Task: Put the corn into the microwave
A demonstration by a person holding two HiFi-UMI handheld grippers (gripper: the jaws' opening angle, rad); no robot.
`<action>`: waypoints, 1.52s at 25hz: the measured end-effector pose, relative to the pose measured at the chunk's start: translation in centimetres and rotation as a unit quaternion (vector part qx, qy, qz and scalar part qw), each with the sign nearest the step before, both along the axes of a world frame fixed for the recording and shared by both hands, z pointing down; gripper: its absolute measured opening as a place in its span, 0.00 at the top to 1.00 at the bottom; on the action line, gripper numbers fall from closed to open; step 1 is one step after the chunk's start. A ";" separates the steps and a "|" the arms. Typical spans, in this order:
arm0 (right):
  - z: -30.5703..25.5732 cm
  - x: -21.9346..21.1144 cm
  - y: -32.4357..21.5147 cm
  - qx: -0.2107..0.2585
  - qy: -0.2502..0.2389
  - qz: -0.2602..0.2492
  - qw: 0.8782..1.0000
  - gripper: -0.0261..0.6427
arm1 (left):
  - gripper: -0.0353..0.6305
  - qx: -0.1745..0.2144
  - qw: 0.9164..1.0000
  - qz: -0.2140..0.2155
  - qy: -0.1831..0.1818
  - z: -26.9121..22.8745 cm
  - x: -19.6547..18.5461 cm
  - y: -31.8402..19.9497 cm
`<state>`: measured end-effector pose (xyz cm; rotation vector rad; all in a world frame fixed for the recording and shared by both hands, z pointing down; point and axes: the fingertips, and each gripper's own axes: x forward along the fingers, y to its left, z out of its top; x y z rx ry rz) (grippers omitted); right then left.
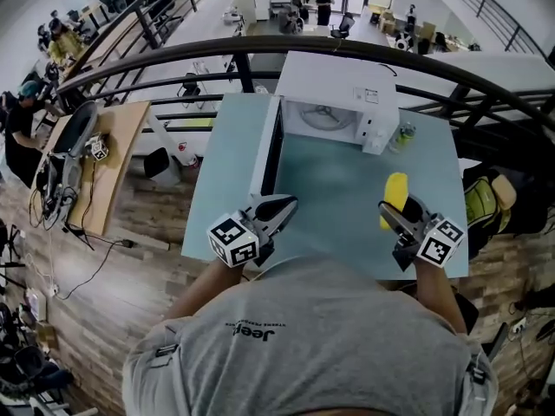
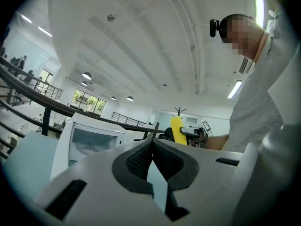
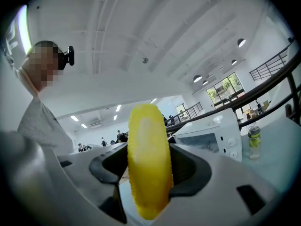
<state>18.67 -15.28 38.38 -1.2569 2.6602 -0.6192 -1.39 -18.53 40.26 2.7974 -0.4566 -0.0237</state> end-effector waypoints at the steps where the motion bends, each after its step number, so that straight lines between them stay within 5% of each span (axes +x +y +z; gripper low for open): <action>1: -0.1 -0.8 -0.9 -0.003 0.000 0.004 1.000 0.56 | 0.92 0.001 1.000 0.006 -0.004 0.3 -0.6 -0.4; 10: 1.6 -5.0 -5.3 -0.041 0.027 -0.005 0.999 0.56 | 0.92 0.013 0.998 0.050 -0.032 2.9 -1.7 -1.7; 21: 6.6 -0.1 -7.7 -0.056 0.042 -0.081 0.994 0.56 | 0.92 -0.034 0.999 -0.021 -0.034 5.6 6.2 -2.5; 38: 11.0 0.2 -16.0 -0.079 0.086 -0.048 0.992 0.56 | 0.92 -0.028 0.998 -0.032 -0.036 8.5 10.0 -9.9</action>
